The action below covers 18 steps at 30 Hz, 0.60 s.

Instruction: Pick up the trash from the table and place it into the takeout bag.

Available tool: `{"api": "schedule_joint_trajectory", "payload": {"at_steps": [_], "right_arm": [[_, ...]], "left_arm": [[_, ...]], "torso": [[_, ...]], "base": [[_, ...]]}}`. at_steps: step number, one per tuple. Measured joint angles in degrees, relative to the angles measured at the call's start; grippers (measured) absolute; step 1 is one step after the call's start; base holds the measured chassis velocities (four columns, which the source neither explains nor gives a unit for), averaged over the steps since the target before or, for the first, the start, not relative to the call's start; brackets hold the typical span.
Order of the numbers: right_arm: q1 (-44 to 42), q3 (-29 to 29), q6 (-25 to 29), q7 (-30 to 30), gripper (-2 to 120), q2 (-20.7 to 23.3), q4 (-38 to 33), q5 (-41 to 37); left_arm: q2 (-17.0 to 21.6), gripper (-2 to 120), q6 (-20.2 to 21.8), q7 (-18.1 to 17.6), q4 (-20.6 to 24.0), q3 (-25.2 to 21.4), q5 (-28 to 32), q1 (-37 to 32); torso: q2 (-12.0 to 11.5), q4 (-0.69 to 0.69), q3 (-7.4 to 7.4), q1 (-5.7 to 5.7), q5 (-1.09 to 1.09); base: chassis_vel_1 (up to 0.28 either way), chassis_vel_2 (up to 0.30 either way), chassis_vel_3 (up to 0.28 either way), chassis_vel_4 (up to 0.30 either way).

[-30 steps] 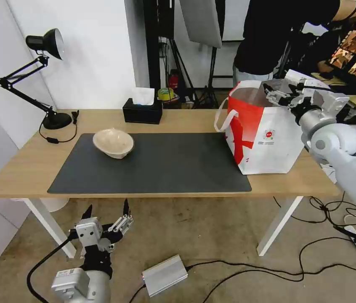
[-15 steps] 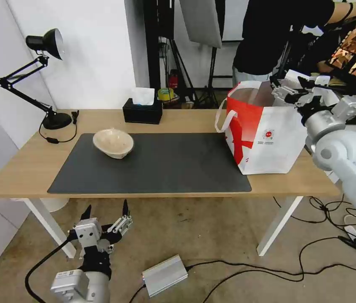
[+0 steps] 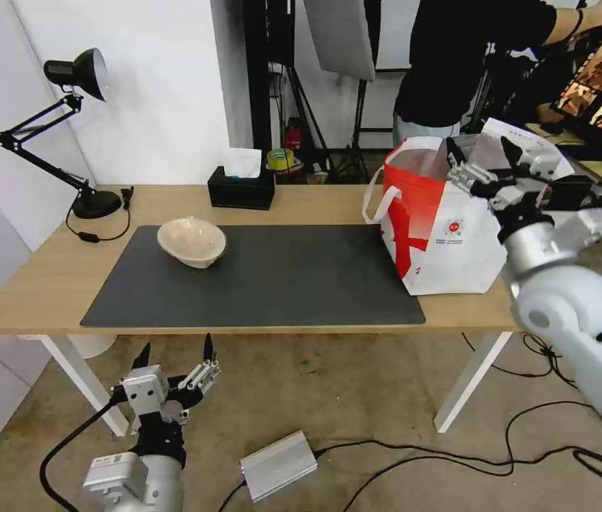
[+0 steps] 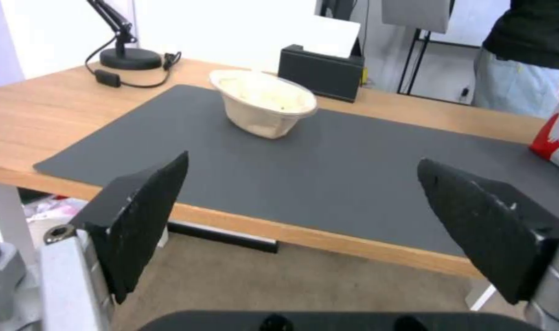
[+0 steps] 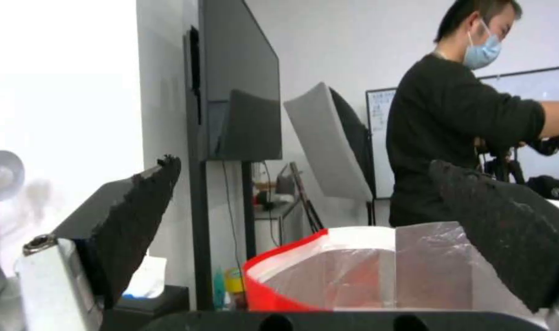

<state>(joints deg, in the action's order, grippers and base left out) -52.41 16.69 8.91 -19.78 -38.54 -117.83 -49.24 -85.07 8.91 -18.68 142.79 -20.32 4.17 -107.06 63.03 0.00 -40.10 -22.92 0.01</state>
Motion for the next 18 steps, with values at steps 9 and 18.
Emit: {"api": "schedule_joint_trajectory", "payload": {"at_steps": [9,18], "right_arm": [[-11.21,3.86,0.84,-3.26,100,-4.17,-8.93,5.82],[-20.71,6.52,0.8,-4.14,100,-7.33,-13.77,11.41]], "left_arm": [[-1.53,100,0.0,0.05,0.09,-0.09,-0.34,-0.24],[-2.2,100,-0.08,0.12,0.37,-0.01,-0.82,-0.62]], "torso": [[0.01,0.01,0.0,0.0,0.0],[0.0,0.0,0.0,0.0,0.0]], "base": [[0.0,0.0,0.0,0.0],[0.0,0.0,0.0,0.0]]}}
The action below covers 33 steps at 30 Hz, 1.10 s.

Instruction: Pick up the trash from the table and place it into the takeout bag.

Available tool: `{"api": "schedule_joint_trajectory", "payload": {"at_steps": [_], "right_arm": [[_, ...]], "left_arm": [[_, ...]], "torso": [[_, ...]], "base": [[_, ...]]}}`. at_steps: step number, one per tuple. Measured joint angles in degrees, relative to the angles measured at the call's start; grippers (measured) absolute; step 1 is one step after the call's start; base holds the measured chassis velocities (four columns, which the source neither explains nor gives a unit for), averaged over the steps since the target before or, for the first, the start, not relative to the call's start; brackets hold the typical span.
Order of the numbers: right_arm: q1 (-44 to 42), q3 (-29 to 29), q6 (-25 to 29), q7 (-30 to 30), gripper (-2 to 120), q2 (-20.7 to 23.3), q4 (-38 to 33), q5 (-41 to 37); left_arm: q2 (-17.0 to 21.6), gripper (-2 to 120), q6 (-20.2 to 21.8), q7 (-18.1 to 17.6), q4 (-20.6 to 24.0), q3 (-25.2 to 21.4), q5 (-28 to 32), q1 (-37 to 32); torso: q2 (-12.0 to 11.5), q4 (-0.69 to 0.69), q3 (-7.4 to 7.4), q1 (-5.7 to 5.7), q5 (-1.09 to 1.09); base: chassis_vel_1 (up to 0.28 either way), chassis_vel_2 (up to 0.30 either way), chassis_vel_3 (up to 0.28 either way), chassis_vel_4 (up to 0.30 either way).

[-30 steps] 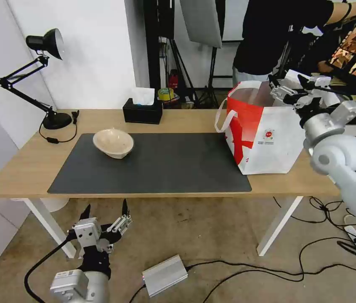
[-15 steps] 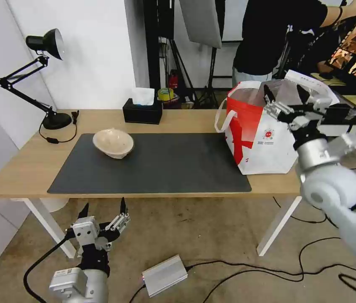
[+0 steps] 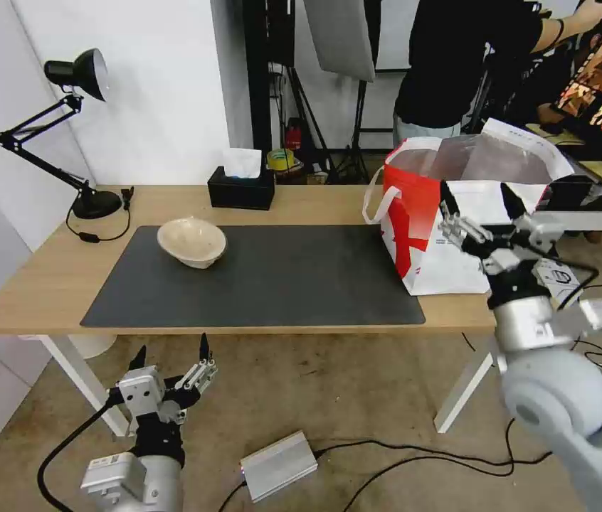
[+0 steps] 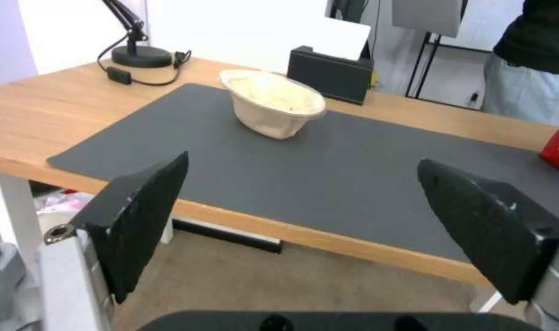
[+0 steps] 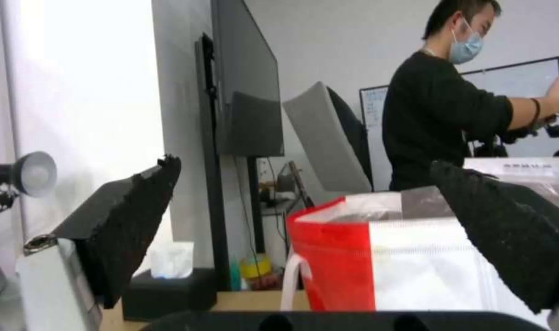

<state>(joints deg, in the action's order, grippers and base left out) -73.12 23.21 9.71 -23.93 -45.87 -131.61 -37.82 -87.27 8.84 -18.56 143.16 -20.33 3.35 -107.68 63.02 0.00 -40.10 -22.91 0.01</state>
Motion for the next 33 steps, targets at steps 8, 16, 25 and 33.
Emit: {"api": "schedule_joint_trajectory", "payload": {"at_steps": [8,16,25,33], "right_arm": [[-6.03,0.3,0.46,-0.04,100,-3.37,-1.94,4.51],[-11.4,-0.27,0.63,-0.32,100,-5.96,-3.7,8.43],[-18.44,-3.2,1.81,-0.44,100,-9.0,-4.35,13.21],[-21.38,-7.02,2.49,-1.09,100,-11.9,-3.21,18.2]], "left_arm": [[0.53,100,-0.06,0.02,0.08,0.0,0.01,-0.21],[0.89,100,-0.08,0.02,0.08,0.13,0.08,-0.44],[0.82,100,-0.09,-0.01,0.09,0.48,0.11,-0.45],[0.78,100,-0.09,-0.02,0.09,0.49,0.11,-0.52]], "torso": [[0.0,0.0,-0.01,0.0,0.0],[0.0,0.0,-0.01,-0.01,-0.01],[0.0,0.0,0.0,-0.01,-0.01],[0.0,0.0,-0.01,-0.01,0.0]], "base": [[0.0,0.0,0.0,0.0],[0.0,0.0,0.0,0.0],[0.0,0.0,0.0,0.0],[0.0,0.0,0.0,0.0]]}}
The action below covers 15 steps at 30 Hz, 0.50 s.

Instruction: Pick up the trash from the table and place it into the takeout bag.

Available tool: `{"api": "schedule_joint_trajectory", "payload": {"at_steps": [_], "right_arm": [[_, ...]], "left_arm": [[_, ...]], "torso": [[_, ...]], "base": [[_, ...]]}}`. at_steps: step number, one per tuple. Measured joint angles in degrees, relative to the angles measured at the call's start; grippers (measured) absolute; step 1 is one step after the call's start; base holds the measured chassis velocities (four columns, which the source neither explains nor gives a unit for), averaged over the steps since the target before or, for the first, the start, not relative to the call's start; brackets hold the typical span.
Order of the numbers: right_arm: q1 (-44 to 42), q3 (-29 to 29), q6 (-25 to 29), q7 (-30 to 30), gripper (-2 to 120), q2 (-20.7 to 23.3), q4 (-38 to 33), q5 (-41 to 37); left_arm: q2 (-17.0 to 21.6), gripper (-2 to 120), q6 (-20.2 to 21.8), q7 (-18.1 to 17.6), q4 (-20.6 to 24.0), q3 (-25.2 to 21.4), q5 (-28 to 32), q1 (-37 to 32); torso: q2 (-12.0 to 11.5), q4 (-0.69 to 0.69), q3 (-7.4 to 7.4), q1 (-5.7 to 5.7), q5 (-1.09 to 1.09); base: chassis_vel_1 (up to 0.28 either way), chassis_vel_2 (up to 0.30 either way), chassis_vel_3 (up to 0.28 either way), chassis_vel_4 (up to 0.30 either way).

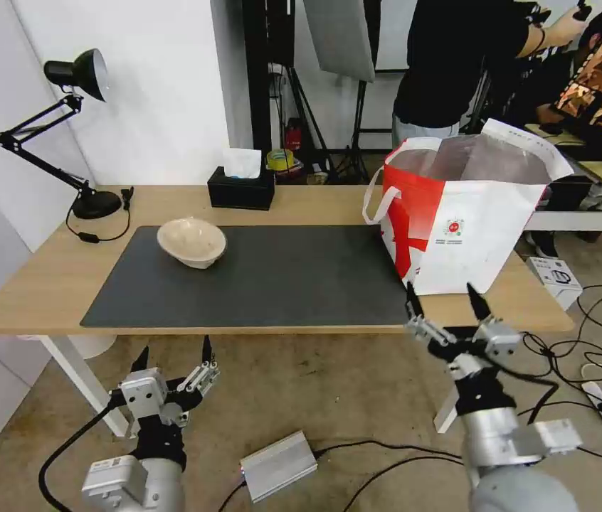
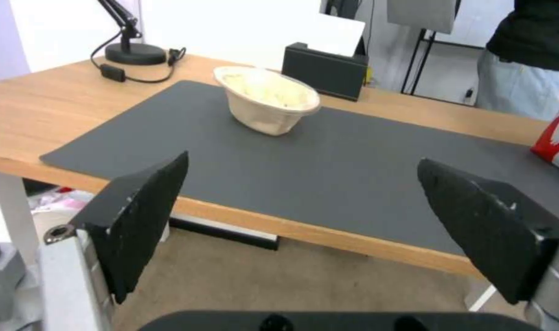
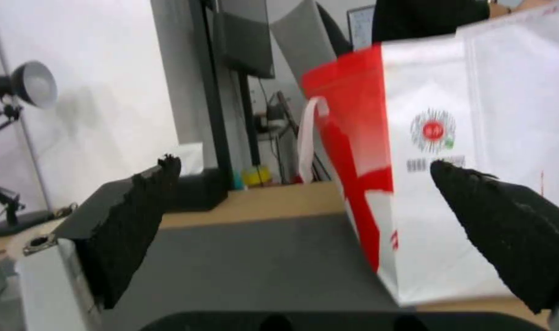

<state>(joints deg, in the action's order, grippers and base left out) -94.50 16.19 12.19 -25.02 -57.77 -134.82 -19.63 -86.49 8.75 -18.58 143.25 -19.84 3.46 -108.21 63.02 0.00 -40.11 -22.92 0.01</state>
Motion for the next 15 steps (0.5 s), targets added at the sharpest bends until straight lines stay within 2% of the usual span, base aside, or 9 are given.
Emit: {"api": "schedule_joint_trajectory", "payload": {"at_steps": [15], "right_arm": [[-1.65,-5.32,1.33,-1.88,100,-3.72,3.89,5.85]], "left_arm": [[-0.34,100,-0.19,-0.02,0.0,-0.23,0.07,-0.15]], "torso": [[0.0,0.0,0.0,0.0,0.0]], "base": [[0.0,0.0,0.0,0.0]]}}
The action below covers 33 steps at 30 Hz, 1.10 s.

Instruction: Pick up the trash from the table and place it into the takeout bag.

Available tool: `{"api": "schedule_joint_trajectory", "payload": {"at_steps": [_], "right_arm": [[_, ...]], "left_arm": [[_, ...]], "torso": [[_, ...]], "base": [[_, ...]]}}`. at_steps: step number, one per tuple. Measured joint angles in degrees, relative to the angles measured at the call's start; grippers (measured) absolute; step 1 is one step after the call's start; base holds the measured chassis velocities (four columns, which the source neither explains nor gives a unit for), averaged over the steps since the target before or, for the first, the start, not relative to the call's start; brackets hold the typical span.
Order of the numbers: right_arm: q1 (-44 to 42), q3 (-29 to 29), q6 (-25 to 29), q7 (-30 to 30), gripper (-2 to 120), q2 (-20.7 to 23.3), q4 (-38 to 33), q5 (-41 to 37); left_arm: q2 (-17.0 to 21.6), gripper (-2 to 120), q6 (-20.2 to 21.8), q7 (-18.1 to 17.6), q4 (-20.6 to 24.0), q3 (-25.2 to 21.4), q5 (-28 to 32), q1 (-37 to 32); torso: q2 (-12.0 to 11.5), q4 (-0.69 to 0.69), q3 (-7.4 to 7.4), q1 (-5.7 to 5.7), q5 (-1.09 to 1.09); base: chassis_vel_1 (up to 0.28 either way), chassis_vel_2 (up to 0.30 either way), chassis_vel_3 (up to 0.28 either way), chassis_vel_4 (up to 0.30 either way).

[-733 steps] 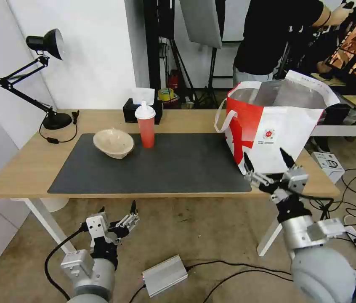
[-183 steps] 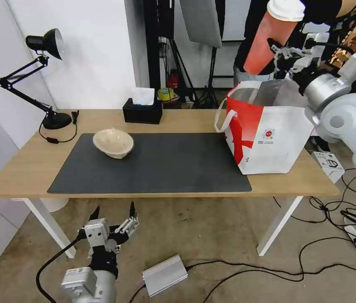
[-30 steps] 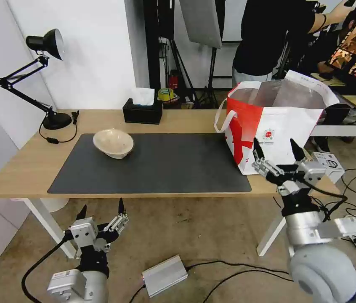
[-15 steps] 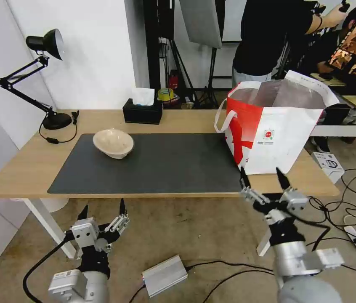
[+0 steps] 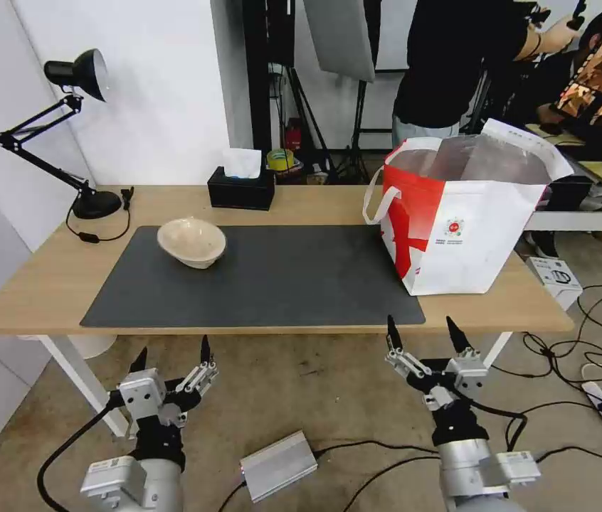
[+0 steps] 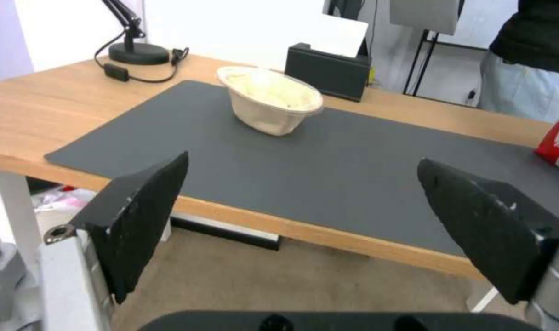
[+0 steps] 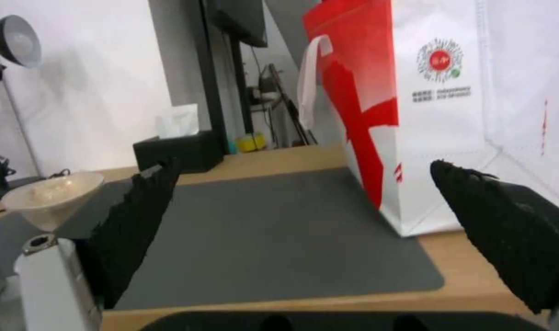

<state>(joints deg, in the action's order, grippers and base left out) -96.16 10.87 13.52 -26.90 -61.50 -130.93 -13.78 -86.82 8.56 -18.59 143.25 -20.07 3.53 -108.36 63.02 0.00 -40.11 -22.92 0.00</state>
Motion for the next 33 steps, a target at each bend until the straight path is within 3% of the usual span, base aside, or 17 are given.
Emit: {"api": "schedule_joint_trajectory", "payload": {"at_steps": [33], "right_arm": [[-1.13,-1.01,-0.09,-1.51,100,-1.07,-0.03,1.54]], "left_arm": [[0.51,100,-0.04,0.0,-0.01,-0.27,0.27,0.0]], "torso": [[0.0,0.0,0.0,0.0,0.0]], "base": [[0.0,0.0,0.0,0.0]]}}
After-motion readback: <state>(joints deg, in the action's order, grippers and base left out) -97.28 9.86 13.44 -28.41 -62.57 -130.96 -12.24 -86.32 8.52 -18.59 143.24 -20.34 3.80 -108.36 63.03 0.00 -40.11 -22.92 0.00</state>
